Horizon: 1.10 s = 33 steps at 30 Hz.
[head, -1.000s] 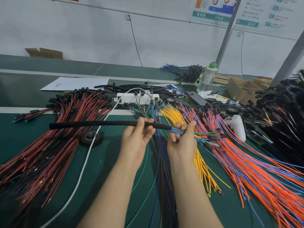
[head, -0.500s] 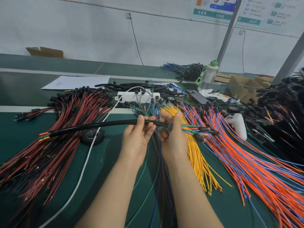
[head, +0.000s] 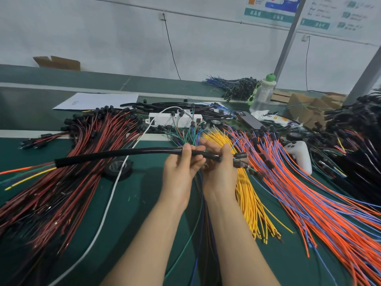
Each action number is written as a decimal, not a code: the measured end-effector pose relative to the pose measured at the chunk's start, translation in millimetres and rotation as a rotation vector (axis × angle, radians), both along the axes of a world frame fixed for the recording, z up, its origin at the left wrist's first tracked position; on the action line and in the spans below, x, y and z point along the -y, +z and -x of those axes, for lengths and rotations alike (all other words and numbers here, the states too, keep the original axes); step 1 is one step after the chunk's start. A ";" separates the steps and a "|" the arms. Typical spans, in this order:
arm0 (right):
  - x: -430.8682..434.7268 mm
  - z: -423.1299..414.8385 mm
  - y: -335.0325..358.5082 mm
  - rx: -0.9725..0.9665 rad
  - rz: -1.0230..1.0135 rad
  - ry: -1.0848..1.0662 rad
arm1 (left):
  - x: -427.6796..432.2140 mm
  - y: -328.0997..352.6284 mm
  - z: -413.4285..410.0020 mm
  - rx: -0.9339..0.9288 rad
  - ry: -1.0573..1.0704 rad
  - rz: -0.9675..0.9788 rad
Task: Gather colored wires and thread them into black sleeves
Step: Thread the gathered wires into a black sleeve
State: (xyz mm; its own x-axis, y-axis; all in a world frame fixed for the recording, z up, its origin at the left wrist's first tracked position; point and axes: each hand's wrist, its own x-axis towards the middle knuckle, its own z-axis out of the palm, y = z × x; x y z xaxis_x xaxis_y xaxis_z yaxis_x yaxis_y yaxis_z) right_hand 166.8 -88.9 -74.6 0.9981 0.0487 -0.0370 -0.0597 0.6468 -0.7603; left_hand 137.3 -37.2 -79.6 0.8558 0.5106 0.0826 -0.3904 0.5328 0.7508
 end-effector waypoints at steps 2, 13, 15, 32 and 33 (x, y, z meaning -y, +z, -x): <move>-0.2 1.6 -0.4 -0.009 -0.043 0.067 | 1.3 -0.1 0.7 -0.002 -0.024 0.022; 2.3 6.0 4.5 -0.172 -0.439 0.266 | -9.8 6.1 4.3 0.032 0.026 0.052; 1.9 3.4 2.7 -0.145 -0.361 0.239 | -7.8 5.0 3.3 0.031 0.031 0.052; 5.2 -3.4 3.6 -0.185 -0.431 0.244 | -10.4 5.8 4.7 0.020 0.014 -0.011; 4.3 -4.6 3.2 -0.170 -0.423 0.246 | -6.4 4.6 3.2 0.004 0.011 -0.024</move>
